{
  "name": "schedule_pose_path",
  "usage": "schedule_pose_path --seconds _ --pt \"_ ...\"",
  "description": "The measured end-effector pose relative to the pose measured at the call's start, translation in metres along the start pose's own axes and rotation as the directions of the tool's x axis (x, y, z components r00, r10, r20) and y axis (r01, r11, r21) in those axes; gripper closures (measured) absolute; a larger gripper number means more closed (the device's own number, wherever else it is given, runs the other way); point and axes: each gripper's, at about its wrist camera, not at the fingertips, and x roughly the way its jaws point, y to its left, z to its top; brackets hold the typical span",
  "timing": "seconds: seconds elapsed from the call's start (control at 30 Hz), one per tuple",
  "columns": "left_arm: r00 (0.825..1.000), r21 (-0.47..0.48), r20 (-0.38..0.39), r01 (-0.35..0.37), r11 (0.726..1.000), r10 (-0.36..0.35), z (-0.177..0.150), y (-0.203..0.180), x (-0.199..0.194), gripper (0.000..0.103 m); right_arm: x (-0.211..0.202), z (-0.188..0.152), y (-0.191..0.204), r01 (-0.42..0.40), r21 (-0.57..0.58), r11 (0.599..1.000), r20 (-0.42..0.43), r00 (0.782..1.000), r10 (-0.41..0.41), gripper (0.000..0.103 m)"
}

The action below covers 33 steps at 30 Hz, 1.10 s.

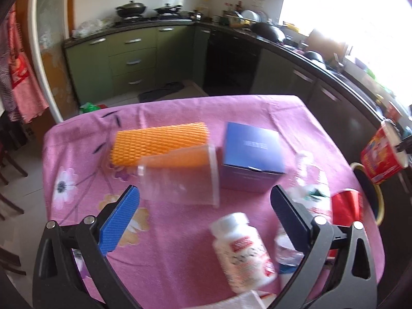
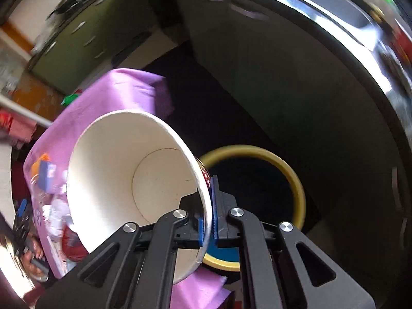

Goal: Collect trash
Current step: 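Carry the red paper cup to the bin and release it with the right gripper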

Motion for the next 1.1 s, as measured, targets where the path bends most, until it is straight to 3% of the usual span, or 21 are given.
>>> schedule_pose_path --seconds 0.1,0.27,0.5,0.6,0.73,0.9,1.1 --pt "0.998 0.014 -0.023 0.058 0.998 -0.058 0.002 -0.015 -0.001 0.006 0.023 -0.011 -0.038 0.025 0.069 0.997 -0.009 1.0 -0.024 0.096" --pt "0.997 0.075 -0.04 0.071 0.995 -0.068 0.003 -0.038 -0.008 0.006 0.067 -0.019 -0.071 0.068 0.124 0.99 -0.032 0.997 -0.064 0.096" --pt "0.99 0.144 -0.083 0.128 0.981 -0.117 0.008 -0.06 -0.023 0.006 0.137 -0.027 -0.086 0.06 0.151 0.987 -0.123 0.992 -0.041 0.096" --pt "0.985 0.161 -0.107 0.149 0.976 -0.132 0.009 -0.064 -0.022 0.006 0.154 -0.027 -0.09 0.046 0.153 0.987 -0.151 0.988 -0.023 0.089" --pt "0.973 0.205 -0.167 0.193 0.96 -0.16 0.007 -0.078 -0.013 0.006 0.15 -0.029 -0.097 0.032 0.147 0.989 -0.142 0.99 -0.011 0.071" --pt "0.943 0.263 -0.279 0.259 0.929 -0.184 0.005 -0.098 0.01 0.006 0.126 -0.032 -0.091 0.006 0.118 0.993 -0.111 0.994 0.008 0.069" --pt "0.918 0.318 -0.381 0.247 0.915 -0.116 0.009 -0.11 0.045 0.006 0.117 -0.049 -0.092 -0.021 0.104 0.994 -0.094 0.995 0.031 0.067"
